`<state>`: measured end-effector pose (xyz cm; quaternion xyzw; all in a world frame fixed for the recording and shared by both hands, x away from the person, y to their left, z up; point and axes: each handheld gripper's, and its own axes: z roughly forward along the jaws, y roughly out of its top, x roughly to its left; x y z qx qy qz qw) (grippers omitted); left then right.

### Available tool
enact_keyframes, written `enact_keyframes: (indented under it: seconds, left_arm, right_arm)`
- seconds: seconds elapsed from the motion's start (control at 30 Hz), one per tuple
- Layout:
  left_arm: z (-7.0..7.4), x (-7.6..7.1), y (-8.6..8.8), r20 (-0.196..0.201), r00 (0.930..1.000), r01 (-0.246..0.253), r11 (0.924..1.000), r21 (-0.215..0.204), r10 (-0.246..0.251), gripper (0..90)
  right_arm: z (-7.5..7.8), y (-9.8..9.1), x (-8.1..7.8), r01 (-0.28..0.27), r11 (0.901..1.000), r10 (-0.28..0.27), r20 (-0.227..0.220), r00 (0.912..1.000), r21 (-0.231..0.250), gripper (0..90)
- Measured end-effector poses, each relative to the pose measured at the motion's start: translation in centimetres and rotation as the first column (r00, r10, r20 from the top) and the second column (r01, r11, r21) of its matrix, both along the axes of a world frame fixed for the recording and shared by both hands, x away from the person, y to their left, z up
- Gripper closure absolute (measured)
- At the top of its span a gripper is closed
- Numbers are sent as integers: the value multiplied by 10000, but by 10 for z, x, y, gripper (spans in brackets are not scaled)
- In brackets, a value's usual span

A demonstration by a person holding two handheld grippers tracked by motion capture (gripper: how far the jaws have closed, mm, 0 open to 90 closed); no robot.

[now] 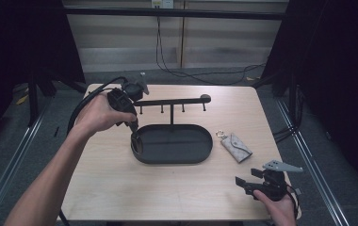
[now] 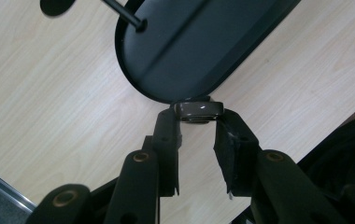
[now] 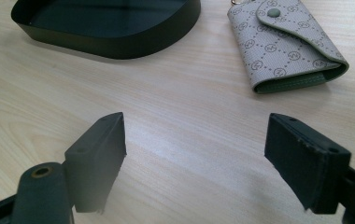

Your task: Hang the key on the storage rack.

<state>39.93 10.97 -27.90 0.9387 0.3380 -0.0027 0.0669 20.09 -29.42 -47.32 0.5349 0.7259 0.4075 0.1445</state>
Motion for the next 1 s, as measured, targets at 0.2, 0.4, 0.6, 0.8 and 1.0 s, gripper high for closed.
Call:
enact_keyframes:
  seconds: [0.2, 0.4, 0.6, 0.8, 1.0]
  left_arm:
    - [-3, 17, -12, -250, 9984, -504, 9982, 327, 512, 707]
    - [-15, 30, -16, -266, 9958, -860, 9941, 660, 879, 707]
    - [-21, 43, -16, -615, 9881, -1374, 9886, 616, 1411, 706]
    - [-22, 52, -17, -697, 9797, -1832, 9807, 679, 1878, 706]
    - [-26, 56, -25, -580, 9685, -2362, 9673, 921, 2420, 705]
  right_arm:
    - [0, 0, -1, -47, 10000, 47, 33, 10000, 16, 205]
    - [0, 1, 0, -158, 9999, 158, 6, 9999, 7, 205]
    - [0, 1, 0, -203, 9998, 203, 5, 9998, 37, 205]
    - [0, 1, -1, -243, 9997, 243, 6, 9997, 28, 205]
    - [0, 1, 0, -240, 9997, 240, 19, 9997, 18, 205]
